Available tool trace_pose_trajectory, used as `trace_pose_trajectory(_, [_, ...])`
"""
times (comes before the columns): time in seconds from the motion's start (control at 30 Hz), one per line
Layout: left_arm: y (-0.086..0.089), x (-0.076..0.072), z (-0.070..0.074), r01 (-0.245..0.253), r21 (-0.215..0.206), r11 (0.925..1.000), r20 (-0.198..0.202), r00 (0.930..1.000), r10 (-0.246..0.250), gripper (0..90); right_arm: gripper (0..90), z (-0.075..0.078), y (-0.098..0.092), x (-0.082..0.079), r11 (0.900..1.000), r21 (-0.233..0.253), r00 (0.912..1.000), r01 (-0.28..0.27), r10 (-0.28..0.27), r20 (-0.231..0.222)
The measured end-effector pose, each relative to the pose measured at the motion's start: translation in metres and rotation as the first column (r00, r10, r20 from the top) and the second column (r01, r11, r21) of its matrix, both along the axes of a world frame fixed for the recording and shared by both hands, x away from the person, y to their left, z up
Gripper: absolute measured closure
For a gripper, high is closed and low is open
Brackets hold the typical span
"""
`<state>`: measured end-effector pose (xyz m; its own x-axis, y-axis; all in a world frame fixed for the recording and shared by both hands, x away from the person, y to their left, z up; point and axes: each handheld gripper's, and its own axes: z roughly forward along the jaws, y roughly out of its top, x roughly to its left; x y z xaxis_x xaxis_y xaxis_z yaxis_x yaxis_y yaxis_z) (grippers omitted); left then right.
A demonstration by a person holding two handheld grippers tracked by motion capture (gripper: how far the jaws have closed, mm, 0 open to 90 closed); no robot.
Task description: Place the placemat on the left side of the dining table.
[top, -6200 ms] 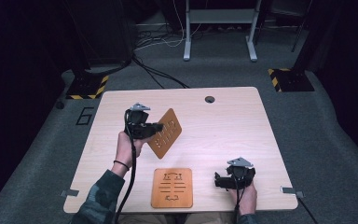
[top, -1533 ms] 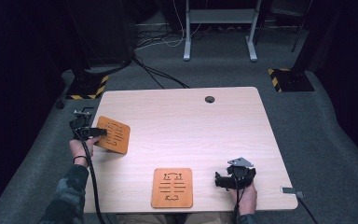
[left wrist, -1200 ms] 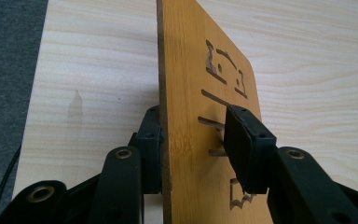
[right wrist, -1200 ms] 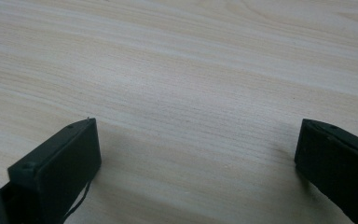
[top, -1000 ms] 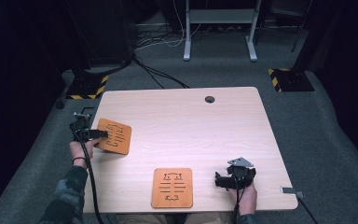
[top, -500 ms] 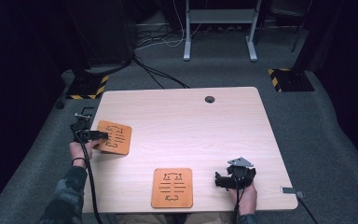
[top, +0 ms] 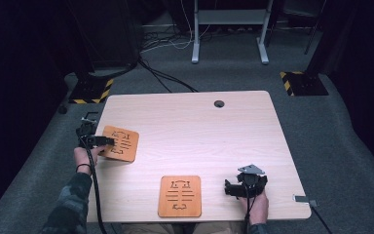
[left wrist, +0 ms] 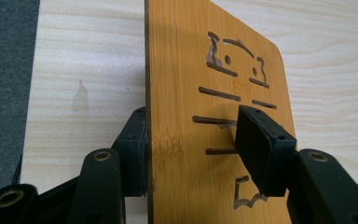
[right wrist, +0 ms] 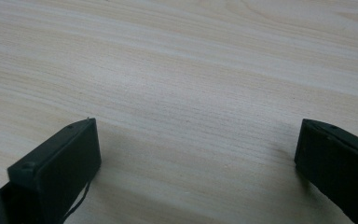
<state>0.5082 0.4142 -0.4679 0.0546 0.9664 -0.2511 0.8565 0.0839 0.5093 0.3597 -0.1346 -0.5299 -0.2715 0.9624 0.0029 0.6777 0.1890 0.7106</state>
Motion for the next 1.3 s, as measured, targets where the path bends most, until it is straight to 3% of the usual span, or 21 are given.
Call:
trace_pose_trajectory(0.27, [-0.0022,0.0014,-0.0008,0.005,0.042,0.9991,-0.015,0.9999,-0.004,44.3,0.0,0.0,0.0,0.0,1.0,0.0,1.0,0.0,0.0,0.0])
trace_pose_trajectory(0.53, [-0.0035,0.0027,-0.0027,0.01,0.055,0.9984,-0.022,0.9997,-0.009,43.3,0.0,0.0,0.0,0.0,1.0,0.0,1.0,0.0,0.0,0.0])
trace_pose_trajectory(1.03, [-0.0031,0.0026,-0.0072,-0.016,0.046,0.9988,-0.021,0.9996,0.017,42.8,0.0,0.0,-0.0001,-0.0001,1.0,0.0,1.0,0.001,-0.001,0.0])
trace_pose_trajectory(1.13, [-0.0042,0.0038,-0.008,-0.019,0.074,0.9971,-0.035,0.9991,0.022,41.6,0.0,0.0,-0.0001,-0.0001,1.0,0.001,1.0,0.002,-0.002,0.001])
trace_pose_trajectory(1.17, [-0.0066,0.0044,-0.0076,-0.014,0.134,0.9908,-0.057,0.9982,0.022,41.8,0.0,0.0,-0.0001,-0.0001,1.0,0.001,1.0,0.003,-0.003,0.001])
trace_pose_trajectory(1.2, [-0.0082,0.0049,-0.0091,-0.017,0.162,0.9867,-0.047,0.9986,0.025,43.0,0.0,-0.0001,-0.0001,-0.0001,1.0,0.001,1.0,0.003,-0.003,0.001])
trace_pose_trajectory(1.3, [-0.0083,0.0044,-0.0097,-0.055,0.153,0.9867,-0.045,0.997,0.063,30.2,0.0,-0.0003,0.0,-0.0001,1.0,0.003,1.0,0.006,-0.006,0.004])
